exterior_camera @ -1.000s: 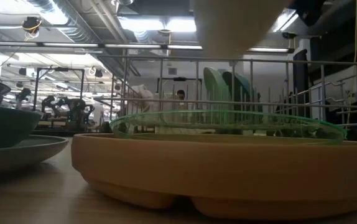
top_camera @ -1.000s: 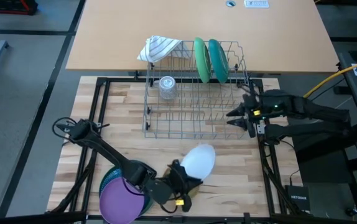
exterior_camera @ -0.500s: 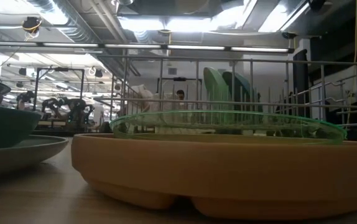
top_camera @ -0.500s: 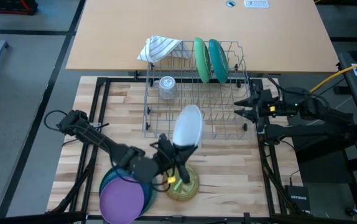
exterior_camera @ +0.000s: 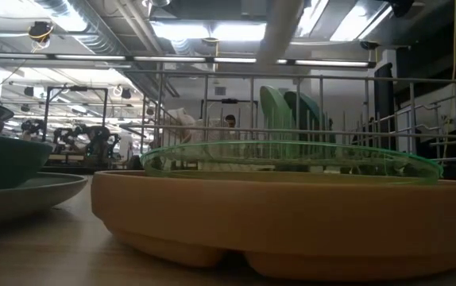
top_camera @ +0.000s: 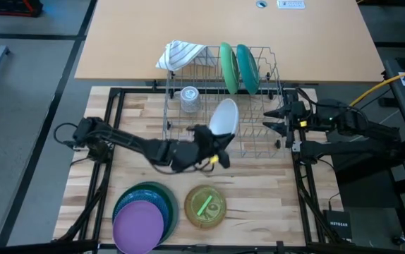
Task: Sort dishes
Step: Put the white plate in the dishwasher rack
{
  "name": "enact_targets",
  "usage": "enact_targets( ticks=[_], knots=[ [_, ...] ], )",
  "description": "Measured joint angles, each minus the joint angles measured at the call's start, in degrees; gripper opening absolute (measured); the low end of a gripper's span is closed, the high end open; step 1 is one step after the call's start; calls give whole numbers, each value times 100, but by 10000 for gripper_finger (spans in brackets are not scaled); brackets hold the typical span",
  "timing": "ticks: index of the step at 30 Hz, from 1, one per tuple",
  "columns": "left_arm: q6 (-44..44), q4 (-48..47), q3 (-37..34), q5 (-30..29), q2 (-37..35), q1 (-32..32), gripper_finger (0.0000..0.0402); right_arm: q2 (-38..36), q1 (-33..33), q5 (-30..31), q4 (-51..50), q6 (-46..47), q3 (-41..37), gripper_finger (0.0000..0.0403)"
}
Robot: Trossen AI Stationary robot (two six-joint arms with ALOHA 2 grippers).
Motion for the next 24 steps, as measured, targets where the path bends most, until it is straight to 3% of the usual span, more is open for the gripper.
enact_targets(
  ticks=[7, 15, 21, 24],
  knots=[
    [-465, 1722, -903, 873, 4, 726, 0, 0, 0, 12, -223, -3, 0, 179],
    [-1061, 3981, -2278, 915, 7, 941, 0, 0, 0, 12, -320, -5, -2, 179],
    [-428, 6177, -2950, 838, 7, 785, 0, 0, 0, 12, -313, -5, -2, 179],
    [-28, 6775, -3137, 731, 4, 703, 0, 0, 0, 12, -305, -5, -2, 179]
  ],
)
